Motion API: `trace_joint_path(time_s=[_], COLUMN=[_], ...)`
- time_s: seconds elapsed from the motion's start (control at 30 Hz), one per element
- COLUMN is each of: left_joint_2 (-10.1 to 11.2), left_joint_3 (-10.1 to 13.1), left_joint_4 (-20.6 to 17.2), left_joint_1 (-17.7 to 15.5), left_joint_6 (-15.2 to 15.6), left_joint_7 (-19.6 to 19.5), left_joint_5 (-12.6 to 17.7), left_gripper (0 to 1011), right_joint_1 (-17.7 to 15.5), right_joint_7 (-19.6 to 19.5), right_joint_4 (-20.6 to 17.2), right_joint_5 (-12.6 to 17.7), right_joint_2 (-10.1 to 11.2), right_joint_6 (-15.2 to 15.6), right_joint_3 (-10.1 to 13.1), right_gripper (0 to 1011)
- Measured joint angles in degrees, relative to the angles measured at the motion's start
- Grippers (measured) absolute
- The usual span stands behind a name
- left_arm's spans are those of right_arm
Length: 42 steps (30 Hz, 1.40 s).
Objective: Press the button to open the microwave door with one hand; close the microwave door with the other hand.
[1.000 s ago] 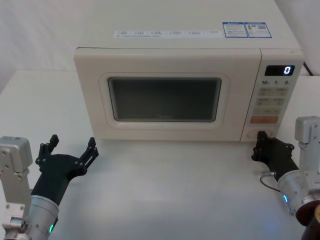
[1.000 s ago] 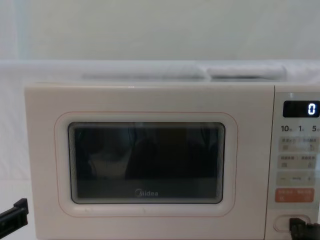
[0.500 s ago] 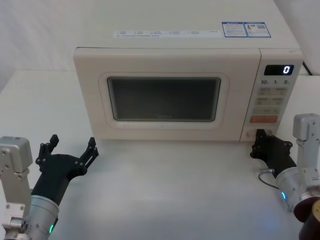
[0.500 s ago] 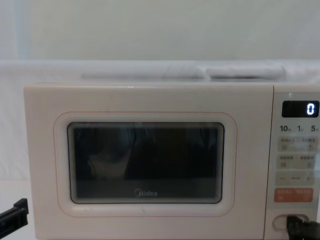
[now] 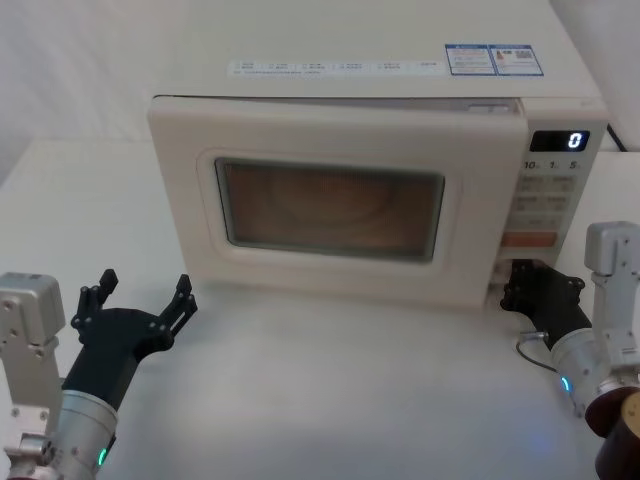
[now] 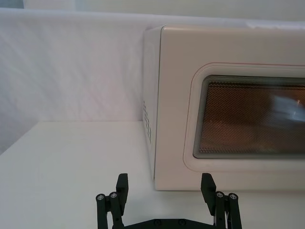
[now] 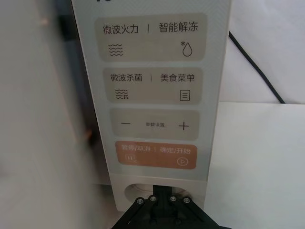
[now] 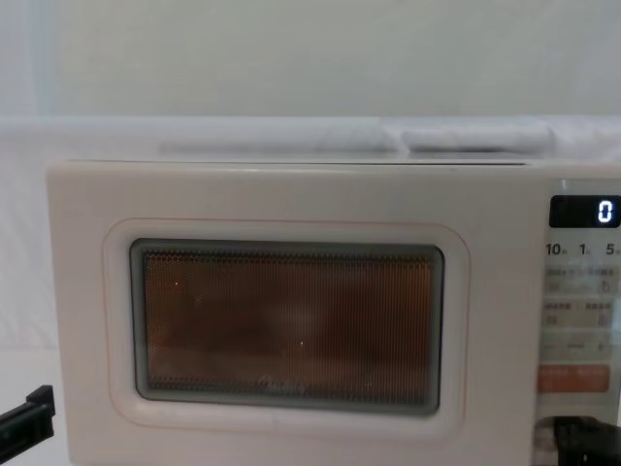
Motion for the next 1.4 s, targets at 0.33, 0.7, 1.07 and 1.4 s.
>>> trace_joint_path(time_s=[0.33,0.7,1.07,1.4], left_joint_2=[0.0,0.0,0.0,0.0], left_joint_3=[0.0,0.0,0.0,0.0], left_joint_4=[0.0,0.0,0.0,0.0], left_joint_1=[0.0,0.0,0.0,0.0], left_joint_6=[0.0,0.0,0.0,0.0], left_joint_7=[0.0,0.0,0.0,0.0], left_joint_5=[0.0,0.0,0.0,0.0], left_gripper=[1001,1001,1001,1001], right_joint_1=[0.1,-1.6,-4.7,-8.4], right_joint_7=[0.0,0.1,0.8,1.6], right_joint_4=[0.2,-2.2,-6.2,-11.3], right_joint_5=[0.0,0.0,-0.1,-0.5], right_joint_2=[0.0,0.4,1.7,3.5], right_joint_6=[-0.3,0.2,1.5,2.5], right_joint_3=[0.1,0.0,-0.1,-0.4], right_gripper=[0,0,0,0])
